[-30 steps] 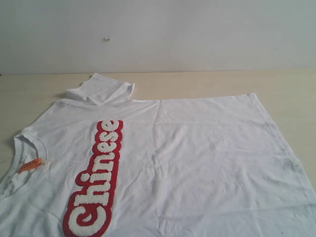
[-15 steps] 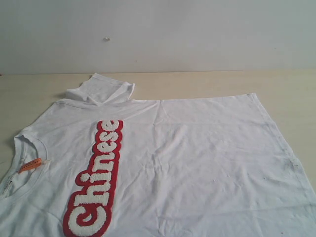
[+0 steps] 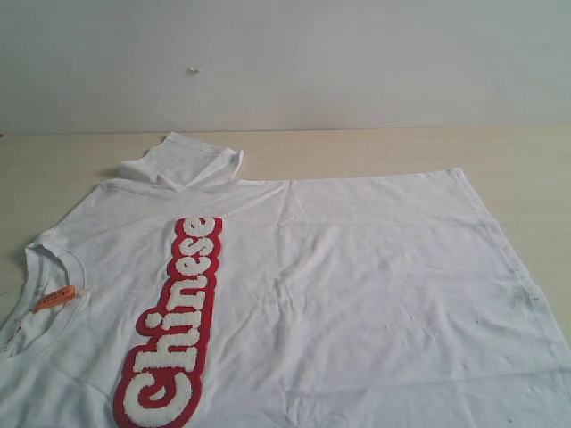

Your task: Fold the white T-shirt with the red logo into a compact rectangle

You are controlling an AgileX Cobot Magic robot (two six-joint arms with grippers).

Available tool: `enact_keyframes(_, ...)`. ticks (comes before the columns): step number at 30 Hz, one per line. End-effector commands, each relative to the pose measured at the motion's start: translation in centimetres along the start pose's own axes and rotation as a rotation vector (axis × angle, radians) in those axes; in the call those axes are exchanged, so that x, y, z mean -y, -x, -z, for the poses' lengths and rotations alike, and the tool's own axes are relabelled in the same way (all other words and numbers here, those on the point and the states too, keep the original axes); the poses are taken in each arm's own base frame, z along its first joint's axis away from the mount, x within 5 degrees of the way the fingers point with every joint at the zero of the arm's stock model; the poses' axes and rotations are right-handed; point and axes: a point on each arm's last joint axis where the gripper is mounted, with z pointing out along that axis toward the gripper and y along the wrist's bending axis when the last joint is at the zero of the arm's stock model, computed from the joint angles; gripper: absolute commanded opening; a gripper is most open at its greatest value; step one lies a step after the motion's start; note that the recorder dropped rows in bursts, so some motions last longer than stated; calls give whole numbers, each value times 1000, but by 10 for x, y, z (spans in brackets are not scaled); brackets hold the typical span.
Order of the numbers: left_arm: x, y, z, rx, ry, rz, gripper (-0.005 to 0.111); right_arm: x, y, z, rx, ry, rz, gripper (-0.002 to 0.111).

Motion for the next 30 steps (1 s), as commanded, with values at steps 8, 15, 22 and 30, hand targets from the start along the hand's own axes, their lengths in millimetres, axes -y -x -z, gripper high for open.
enact_keyframes(8,-6,-5,-70,-270,-434,-88,0,6,-18,-62,-323,352,-65,0)
enact_keyframes(15,-18,-25,-81,-266,-435,-359,0,14,-30,-74,-348,369,25,0)
enact_keyframes(22,-22,-27,-82,-275,-384,-365,0,14,-30,-74,-345,372,43,0)
enact_keyframes(30,-19,-27,-81,-275,-420,-346,0,14,-30,-74,-345,372,43,0)
